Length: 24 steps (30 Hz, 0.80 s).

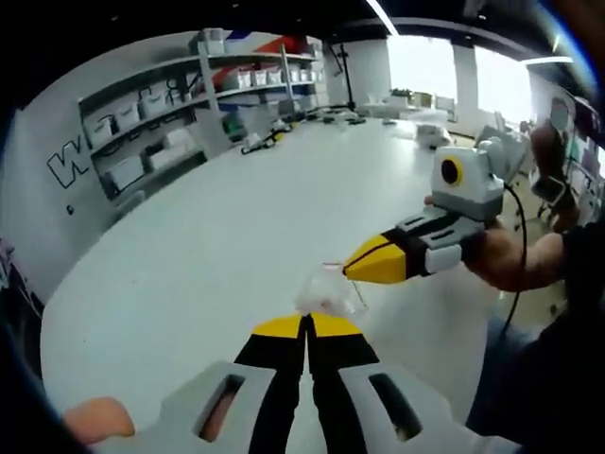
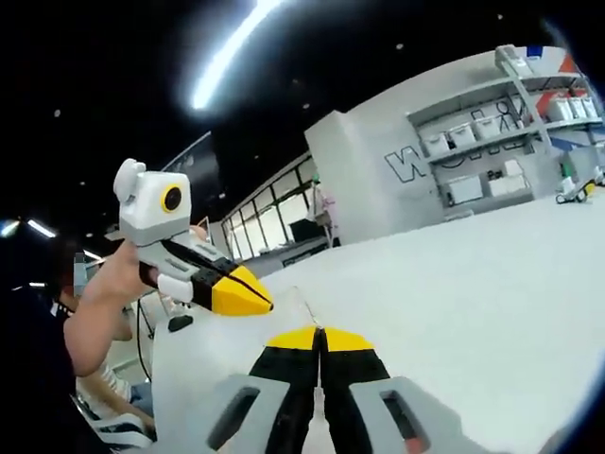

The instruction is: Open the resealable bag by pulling the two sides of the seal apart until the entire bag opening is separated and visibly accessible.

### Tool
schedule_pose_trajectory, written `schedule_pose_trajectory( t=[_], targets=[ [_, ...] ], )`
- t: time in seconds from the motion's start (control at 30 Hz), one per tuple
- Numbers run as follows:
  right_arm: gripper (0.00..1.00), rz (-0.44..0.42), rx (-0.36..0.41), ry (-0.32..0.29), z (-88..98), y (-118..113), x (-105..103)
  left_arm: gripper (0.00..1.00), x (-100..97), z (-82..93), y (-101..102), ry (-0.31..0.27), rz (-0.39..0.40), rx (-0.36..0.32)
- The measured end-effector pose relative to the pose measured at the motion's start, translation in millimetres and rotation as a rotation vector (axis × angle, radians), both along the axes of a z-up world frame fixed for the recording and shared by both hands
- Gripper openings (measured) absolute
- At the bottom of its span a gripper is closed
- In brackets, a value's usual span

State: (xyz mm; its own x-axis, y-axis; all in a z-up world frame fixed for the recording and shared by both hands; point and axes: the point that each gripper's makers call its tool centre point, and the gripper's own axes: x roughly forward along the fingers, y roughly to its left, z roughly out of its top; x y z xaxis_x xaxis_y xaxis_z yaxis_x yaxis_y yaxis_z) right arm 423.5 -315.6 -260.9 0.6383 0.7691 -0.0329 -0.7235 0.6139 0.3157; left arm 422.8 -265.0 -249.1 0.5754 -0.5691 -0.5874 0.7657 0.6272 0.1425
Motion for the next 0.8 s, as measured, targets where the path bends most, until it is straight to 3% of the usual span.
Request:
schedule_pose_trajectory(
  t=[0.1,0.17,0.2,0.8],
  targets=[
    [0.0,0.005,-0.002,0.003,-0.2,1.5,-0.8,0.07,-1.1,1.1,-3.0,-0.016,-0.024,-0.003],
    [0.0,0.004,0.001,0.001,0.2,1.9,-1.2,0.26,-1.5,1.8,-4.8,-0.027,-0.038,-0.001],
    [0.0,0.004,0.001,0.001,0.5,1.9,-1.0,0.3,-1.4,2.9,-5.7,-0.037,-0.041,-0.004],
    [0.0,0.01,0.006,-0.002,2.9,4.5,-5.3,0.26,-4.9,9.3,-4.8,-0.038,-0.04,-0.027]
  ],
)
